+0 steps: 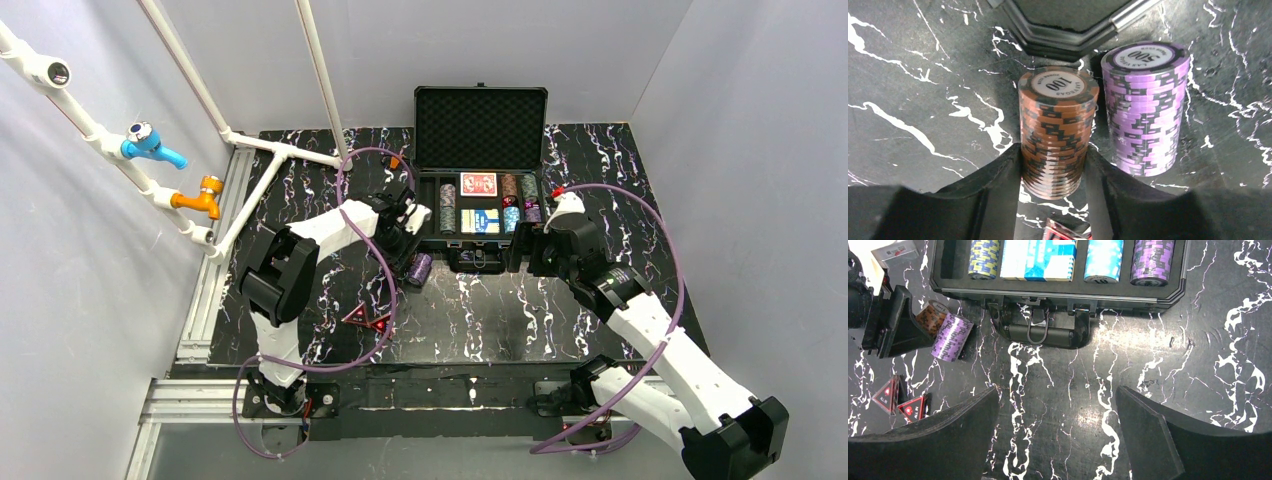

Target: Pack up texas hold em set

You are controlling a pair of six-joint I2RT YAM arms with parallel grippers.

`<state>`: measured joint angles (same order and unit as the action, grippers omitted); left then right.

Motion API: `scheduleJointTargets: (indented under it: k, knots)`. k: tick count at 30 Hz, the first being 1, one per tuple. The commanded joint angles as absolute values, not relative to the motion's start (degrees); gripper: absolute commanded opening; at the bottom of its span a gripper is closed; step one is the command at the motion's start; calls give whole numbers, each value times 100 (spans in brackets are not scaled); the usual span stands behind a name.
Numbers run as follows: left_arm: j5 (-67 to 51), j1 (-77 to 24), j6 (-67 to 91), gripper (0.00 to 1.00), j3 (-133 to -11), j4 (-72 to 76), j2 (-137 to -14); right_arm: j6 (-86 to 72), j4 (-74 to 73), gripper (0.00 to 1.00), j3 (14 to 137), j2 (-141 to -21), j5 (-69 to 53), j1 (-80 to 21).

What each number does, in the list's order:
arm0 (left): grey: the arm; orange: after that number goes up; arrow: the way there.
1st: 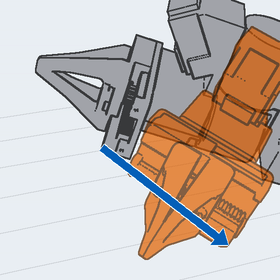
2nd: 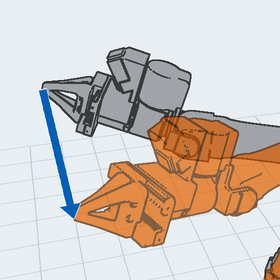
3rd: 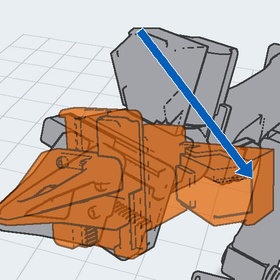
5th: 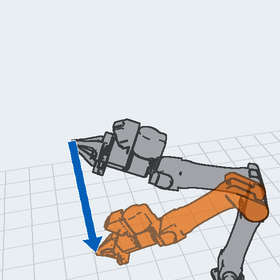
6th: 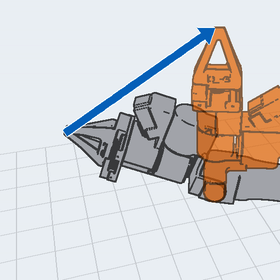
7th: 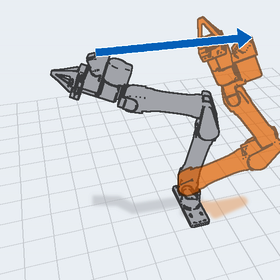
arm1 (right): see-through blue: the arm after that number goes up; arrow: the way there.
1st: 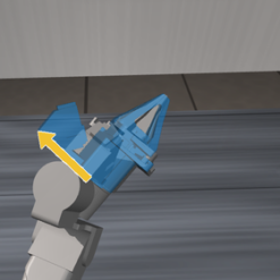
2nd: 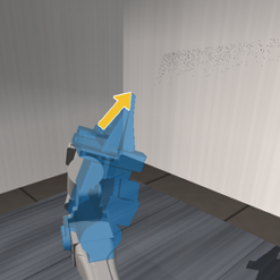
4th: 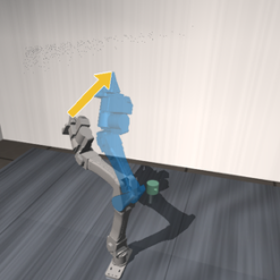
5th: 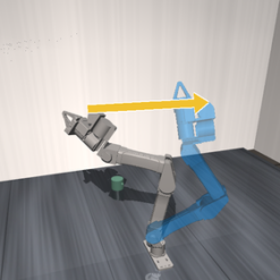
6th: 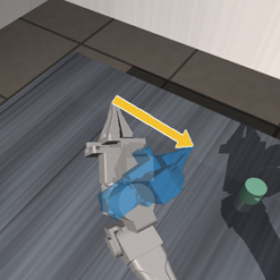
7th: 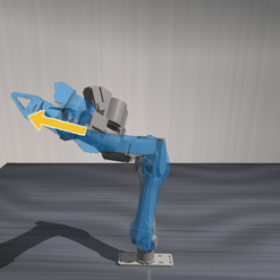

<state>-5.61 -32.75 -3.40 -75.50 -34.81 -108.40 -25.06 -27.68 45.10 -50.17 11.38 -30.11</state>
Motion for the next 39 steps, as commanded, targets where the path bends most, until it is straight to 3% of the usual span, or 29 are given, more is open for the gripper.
scheduleJointTargets:
  k: [1,4,12,39]
  knots:
    - [-493,-3305,-399,32,-7688,-3633,-10842,-2517,-2644,94,4483,-4884,1115,-3006]
    - [-549,-3308,-393,21,-7677,-3698,-10718,-2515,-2680,94,4482,-4870,1140,-3006]
    - [-393,-3305,-385,1,-7579,-3714,-10351,-2544,-2664,94,4456,-4901,1132,-3006]
    - [-451,-3119,-331,0,-7625,-3780,-9926,-2602,-2365,94,4421,-5214,961,-3006]
